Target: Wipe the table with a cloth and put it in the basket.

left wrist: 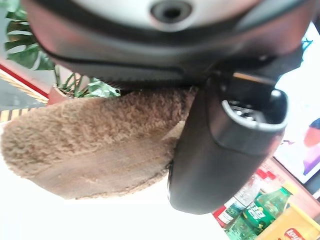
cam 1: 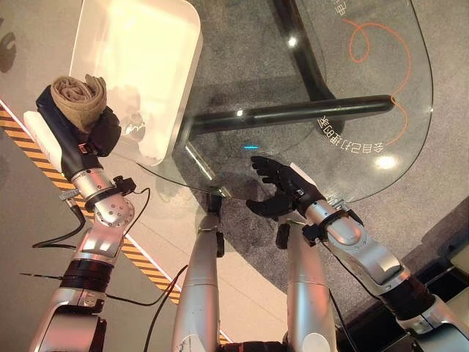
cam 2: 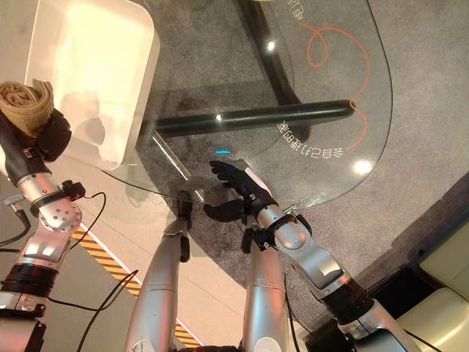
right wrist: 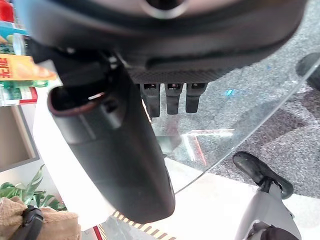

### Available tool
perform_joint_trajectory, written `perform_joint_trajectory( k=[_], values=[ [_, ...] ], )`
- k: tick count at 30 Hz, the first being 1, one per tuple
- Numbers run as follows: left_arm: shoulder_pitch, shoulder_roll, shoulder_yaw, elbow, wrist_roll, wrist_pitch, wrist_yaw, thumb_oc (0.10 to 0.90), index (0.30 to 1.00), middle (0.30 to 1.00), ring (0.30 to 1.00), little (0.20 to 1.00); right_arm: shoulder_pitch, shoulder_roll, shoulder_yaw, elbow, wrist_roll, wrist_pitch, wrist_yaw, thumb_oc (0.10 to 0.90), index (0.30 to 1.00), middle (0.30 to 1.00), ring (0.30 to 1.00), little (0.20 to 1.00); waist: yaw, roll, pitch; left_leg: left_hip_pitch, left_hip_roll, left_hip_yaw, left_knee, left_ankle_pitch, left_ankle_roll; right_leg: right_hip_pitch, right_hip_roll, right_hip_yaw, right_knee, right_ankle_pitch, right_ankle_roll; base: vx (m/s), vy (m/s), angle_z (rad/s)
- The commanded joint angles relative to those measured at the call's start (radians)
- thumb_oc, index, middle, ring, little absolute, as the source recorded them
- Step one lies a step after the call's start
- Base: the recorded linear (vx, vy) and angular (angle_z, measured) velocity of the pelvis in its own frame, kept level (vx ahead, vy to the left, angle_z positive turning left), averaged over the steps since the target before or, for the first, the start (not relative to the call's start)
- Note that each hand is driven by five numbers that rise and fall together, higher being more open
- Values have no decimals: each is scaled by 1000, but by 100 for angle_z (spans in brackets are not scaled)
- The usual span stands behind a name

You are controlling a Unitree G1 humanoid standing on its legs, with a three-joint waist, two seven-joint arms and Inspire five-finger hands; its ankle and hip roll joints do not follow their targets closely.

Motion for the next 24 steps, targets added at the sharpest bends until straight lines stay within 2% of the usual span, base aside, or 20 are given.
perform_joint_trajectory(
  k=[1,4,6,9,17,24],
  values=[
    [-82,96,61,-70,100,-49,99,100,300,300,300,200,-8,-19,45,-97,56,-17,53,800,900,900,900,900,-15,48,-27,-51,-68,127,59,-47,79,2,98,35,-138,78,14,14,49,-6],
    [-123,105,37,-39,95,-12,76,100,300,300,300,200,-32,-15,58,-88,73,8,79,800,900,900,900,900,-17,48,-27,-64,-69,126,59,-43,78,-14,100,35,-136,83,16,8,30,-8],
    [-158,119,8,1,158,33,71,100,300,300,300,200,-51,-15,70,-73,80,16,100,800,900,900,900,900,-20,47,-27,-76,-68,128,59,-41,76,-28,101,35,-136,87,17,3,30,-3],
    [-189,130,-18,43,124,62,79,100,300,300,300,200,-72,-32,85,-68,99,24,125,800,900,900,900,900,-25,46,-27,-87,-67,131,54,-35,74,-41,105,37,-143,93,18,2,37,-4],
    [-254,125,-63,165,76,35,97,100,300,300,300,200,-99,-51,102,-33,126,-8,140,800,900,900,900,900,-35,41,-27,-131,-66,126,52,-24,65,-80,113,37,-144,97,16,-9,27,-3],
    [-323,80,-91,265,-80,22,57,100,300,300,300,200,-143,-33,104,2,140,-13,121,800,900,900,900,900,-40,32,-27,-182,-74,114,59,-13,61,-125,123,30,-125,97,13,-4,1,0]
  ],
)
